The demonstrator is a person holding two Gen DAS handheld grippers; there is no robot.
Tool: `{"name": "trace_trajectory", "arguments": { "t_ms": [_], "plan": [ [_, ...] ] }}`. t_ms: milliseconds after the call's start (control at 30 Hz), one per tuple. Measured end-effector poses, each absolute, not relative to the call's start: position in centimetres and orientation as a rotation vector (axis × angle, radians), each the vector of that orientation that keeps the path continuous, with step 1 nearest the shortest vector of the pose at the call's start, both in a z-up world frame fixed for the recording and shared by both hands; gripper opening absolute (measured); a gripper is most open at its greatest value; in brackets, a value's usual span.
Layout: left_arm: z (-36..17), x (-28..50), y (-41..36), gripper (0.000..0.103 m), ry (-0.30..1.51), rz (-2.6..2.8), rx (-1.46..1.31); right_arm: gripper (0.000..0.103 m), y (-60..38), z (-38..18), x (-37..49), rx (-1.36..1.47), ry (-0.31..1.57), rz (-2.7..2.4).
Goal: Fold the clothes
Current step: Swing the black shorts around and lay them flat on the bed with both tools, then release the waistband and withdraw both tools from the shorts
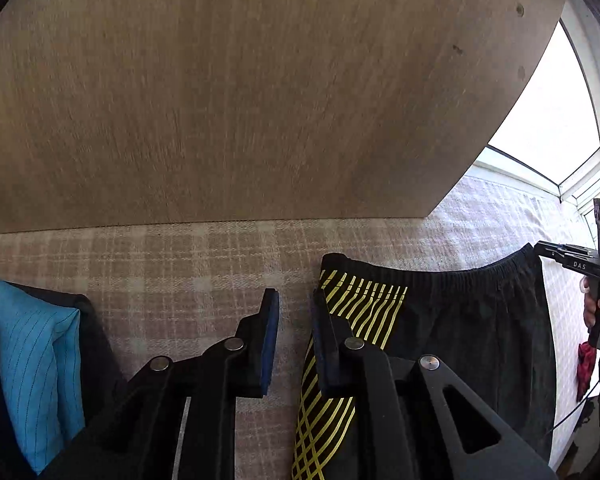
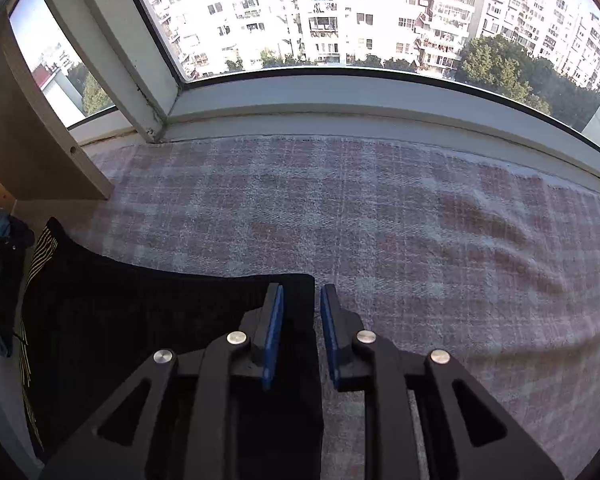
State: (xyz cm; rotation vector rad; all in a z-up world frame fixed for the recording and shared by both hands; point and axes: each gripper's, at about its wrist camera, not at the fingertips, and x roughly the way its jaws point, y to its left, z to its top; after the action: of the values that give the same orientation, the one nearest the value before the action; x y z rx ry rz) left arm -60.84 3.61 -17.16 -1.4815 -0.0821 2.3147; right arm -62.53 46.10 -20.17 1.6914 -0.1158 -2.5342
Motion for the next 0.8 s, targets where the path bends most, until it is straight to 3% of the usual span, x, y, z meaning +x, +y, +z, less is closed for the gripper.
{"name": "trace_trajectory", "arguments": {
  "t_ms": [100, 233, 400, 567, 800],
  "plan": [
    [-15.3, -59.0, 3.5, 0.014, -0.1, 2.304, -1.423, 0.021, 46.6, -19.8, -62.5, 1.688, -0.117, -2.548],
    [-13.3, -52.0, 6.5, 0.014, 0.094, 2.226, -1.346, 0.021, 47.2, -16.5, -59.7, 1.586, -0.197, -2.561],
    [-13.6, -41.2, 9.3, 0.017, 0.251, 2.06, -1.33, 0.021, 42.8, -14.5, -49.5, 1.538, 0.015, -2.435],
    [-17.0, -35.4, 9.7, 0.019, 0.284, 1.963, -1.432, 0.021, 38.8, -16.7, -39.4, 1.63, 0.102, -2.333],
    [-17.8, -34.3, 8.4, 0.017, 0.339, 2.054, -1.478, 0.021, 39.8, -21.4, -35.9, 1.821, 0.011, -2.335]
  ]
}}
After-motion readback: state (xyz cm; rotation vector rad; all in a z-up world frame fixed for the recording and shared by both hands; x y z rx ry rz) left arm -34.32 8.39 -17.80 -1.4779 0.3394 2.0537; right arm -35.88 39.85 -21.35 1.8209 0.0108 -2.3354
